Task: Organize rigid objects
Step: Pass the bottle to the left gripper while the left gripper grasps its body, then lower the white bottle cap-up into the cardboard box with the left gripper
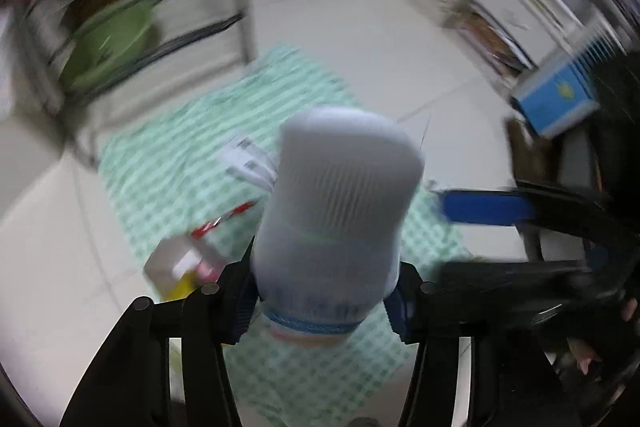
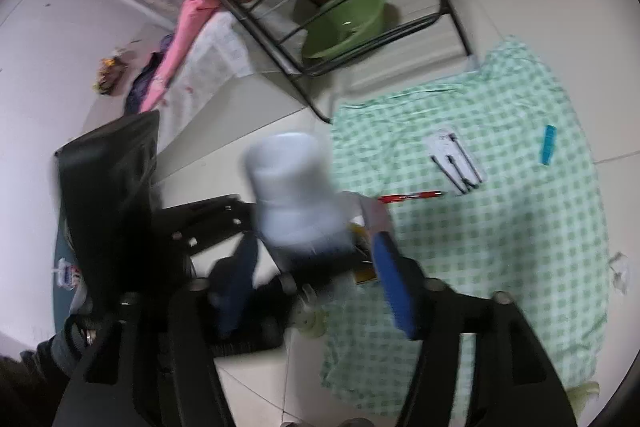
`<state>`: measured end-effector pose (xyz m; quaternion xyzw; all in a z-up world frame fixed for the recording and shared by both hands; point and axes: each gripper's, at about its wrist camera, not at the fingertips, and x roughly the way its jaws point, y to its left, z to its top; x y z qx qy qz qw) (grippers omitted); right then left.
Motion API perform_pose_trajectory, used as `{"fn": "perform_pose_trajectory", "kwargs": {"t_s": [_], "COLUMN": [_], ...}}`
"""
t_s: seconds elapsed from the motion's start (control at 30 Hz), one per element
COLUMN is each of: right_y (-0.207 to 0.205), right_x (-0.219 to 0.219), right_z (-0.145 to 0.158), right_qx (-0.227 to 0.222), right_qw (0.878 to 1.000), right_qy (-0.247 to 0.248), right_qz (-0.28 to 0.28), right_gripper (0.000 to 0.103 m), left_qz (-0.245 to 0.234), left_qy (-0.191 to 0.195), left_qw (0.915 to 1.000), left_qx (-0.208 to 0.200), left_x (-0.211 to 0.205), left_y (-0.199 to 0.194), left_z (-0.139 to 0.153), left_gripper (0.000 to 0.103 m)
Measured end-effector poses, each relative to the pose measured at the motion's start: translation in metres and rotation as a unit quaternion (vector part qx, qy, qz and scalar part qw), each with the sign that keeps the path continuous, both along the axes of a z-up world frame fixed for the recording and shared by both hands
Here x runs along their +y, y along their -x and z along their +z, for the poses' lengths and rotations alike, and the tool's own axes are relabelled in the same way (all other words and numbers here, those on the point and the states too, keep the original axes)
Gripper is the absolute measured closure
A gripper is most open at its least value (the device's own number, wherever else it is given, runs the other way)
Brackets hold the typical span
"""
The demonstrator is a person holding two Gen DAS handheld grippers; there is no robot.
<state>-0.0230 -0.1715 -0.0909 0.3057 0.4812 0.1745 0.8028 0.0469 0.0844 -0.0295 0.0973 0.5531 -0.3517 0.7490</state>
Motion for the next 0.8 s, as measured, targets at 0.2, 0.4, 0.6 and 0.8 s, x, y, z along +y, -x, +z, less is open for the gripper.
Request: {"fn": "perform_pose_trajectory", "kwargs": {"t_s": [0.2,0.4,0.6,0.8], "right_y": [0.006,0.015,0.023,0.029], "right_x": [0.001,0.01,0.017,0.018], "right_z": [-0.012,-0.02,-0.03,-0.032], "right_qx": [0.054,0.058,0.064,0.066], "right_qw": [0.983,0.99,0.983,0.982], "right_qy": [0.171,0.13,0.169,0.172], "right_qz": [-0.027,0.009,0.029,0.031], "right_gripper": [0.027,0.027,0.027,0.027], "left_qz": [0.118,0.131,0.128,0.14], "left_qy": [-0.054,-0.112,-0.161,-0.189], "left_qw": [0.9895,0.9801,0.971,0.9675], "left_qx": [0.062,0.099,0.122,0.094], "left_x": [0.042,0.036,0.018,0.008], "left_y": [-0.048,-0.068,-0.095,-0.108], "left_z": [-0.037,-0.074,-0.111,-0.131], "left_gripper": [0.054,0.054,0.054,0.054]}}
